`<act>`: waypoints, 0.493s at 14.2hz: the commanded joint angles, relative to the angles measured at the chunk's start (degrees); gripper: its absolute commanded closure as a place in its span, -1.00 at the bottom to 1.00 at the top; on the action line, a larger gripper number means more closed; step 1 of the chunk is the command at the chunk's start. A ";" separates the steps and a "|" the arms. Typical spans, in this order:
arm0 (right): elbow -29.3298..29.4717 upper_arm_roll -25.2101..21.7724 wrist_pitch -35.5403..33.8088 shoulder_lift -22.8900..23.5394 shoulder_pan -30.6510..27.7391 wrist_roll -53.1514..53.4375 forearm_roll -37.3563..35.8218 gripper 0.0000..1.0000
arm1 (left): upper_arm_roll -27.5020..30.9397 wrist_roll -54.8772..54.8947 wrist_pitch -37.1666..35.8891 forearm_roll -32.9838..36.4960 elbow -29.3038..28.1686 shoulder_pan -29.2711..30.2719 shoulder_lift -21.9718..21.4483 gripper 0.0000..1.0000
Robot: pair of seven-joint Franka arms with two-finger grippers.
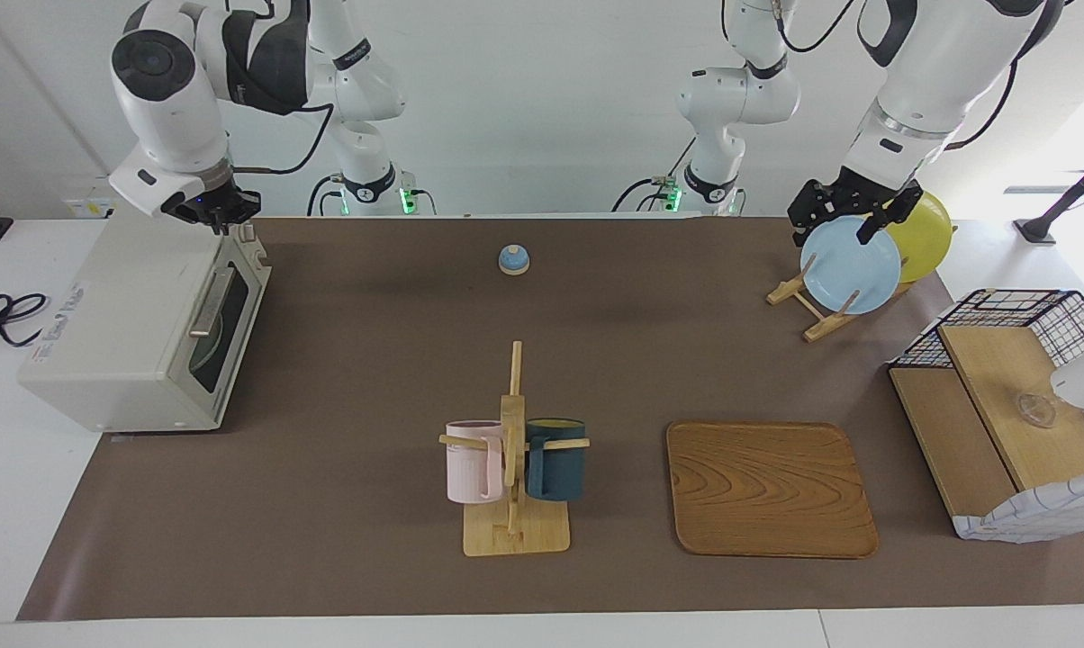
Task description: Put corn in oven
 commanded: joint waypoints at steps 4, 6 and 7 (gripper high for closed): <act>11.13 0.10 -5.63 4.53 -0.05 -1.34 5.45 -1.00 | -0.44 0.29 -0.66 0.64 0.46 0.72 -0.06 -1.00; 11.41 0.01 -4.76 4.80 -0.14 -0.99 7.98 -1.00 | -0.44 0.29 -0.66 0.64 0.46 0.72 0.03 -1.00; 11.76 -0.07 -4.67 4.80 -0.49 -0.90 8.79 -1.00 | -0.44 0.29 -0.66 0.64 0.46 0.72 -0.06 -1.00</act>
